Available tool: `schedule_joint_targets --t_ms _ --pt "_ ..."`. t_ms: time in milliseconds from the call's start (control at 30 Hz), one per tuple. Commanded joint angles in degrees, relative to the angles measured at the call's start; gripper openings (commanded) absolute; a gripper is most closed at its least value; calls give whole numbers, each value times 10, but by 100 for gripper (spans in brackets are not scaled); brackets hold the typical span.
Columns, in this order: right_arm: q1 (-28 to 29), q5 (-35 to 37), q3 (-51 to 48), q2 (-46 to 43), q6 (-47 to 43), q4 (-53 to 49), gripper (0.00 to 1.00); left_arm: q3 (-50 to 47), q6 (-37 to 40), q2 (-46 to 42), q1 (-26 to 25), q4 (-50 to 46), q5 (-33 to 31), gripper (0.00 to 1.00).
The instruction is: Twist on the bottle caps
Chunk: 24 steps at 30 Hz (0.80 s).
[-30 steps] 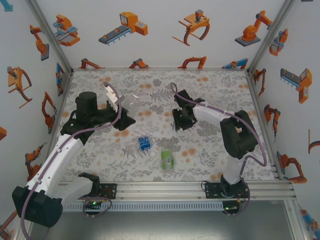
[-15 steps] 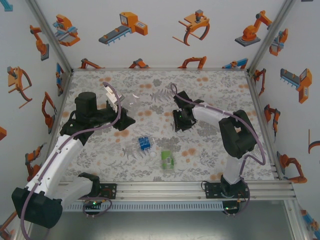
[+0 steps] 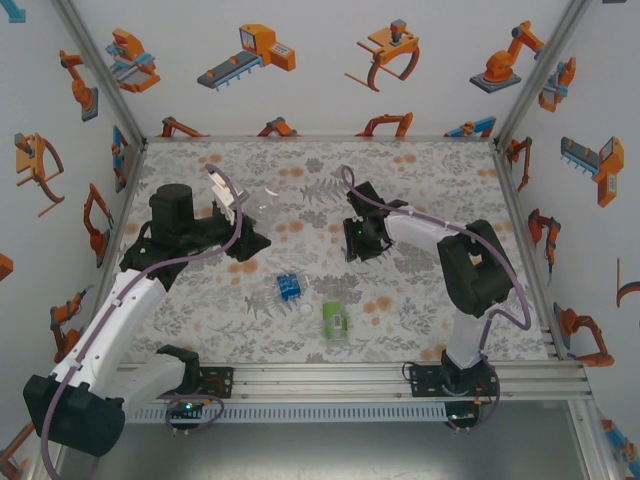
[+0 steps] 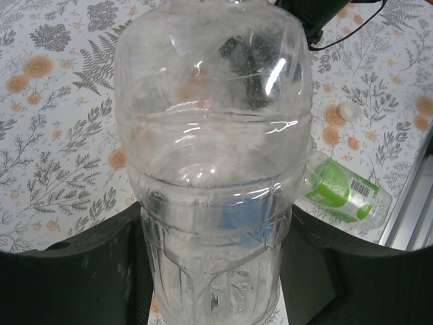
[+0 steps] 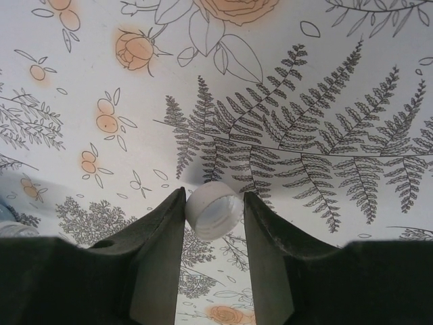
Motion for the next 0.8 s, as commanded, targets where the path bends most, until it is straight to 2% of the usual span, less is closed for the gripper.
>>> schedule_joint_targets --t_ms 0,767 --pt "4 28 -7 -3 -5 -30 40 2 6 -7 2 2 8 3" --pt "18 48 44 -25 -20 -82 42 3 4 -4 2 3 9 4"
